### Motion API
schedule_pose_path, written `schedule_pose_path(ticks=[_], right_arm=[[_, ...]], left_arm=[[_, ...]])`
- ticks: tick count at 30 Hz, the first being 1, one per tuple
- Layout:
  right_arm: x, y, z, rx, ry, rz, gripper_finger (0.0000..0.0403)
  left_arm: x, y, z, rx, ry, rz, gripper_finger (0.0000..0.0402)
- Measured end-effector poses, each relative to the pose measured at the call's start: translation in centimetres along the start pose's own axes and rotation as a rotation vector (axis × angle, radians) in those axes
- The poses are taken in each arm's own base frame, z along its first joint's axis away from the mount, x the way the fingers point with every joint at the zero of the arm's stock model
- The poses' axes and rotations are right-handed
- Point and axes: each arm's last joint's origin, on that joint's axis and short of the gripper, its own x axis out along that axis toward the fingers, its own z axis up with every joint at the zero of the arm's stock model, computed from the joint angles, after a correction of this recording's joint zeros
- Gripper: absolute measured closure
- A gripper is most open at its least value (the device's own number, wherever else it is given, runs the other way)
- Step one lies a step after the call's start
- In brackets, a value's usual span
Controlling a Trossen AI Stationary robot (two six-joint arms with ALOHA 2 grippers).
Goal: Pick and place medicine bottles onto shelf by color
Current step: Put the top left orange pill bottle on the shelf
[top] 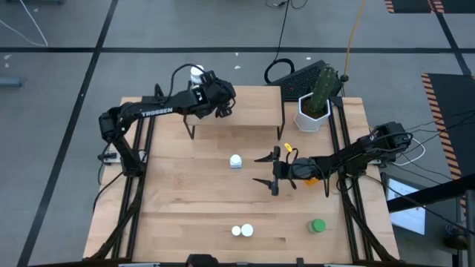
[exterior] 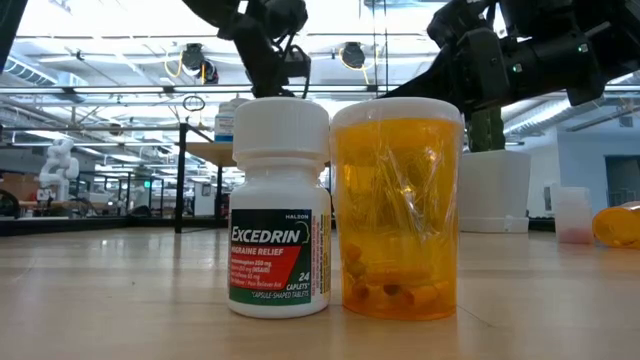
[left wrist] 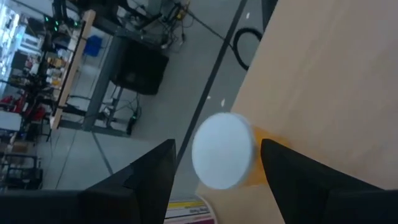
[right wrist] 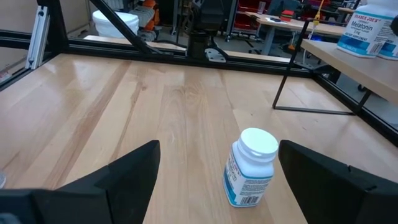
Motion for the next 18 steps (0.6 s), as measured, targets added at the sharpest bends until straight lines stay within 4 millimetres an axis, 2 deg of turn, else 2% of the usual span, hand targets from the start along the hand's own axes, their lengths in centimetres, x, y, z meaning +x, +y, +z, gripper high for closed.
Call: schedule_pose_path(ticks=[11,18], right_arm=[[0.0,0.0,0.0,-0.001,0.002,0.0,0.0078],[0.0,0.0,0.0,-0.001,0.002,0.0,0.0078]], left_arm=[[0.8,1.0,-0.4,-0.016,0.015,0.023,0.0163],[0.8,1.4,0.1,-0.052,-0.029,0.047,0.0163]])
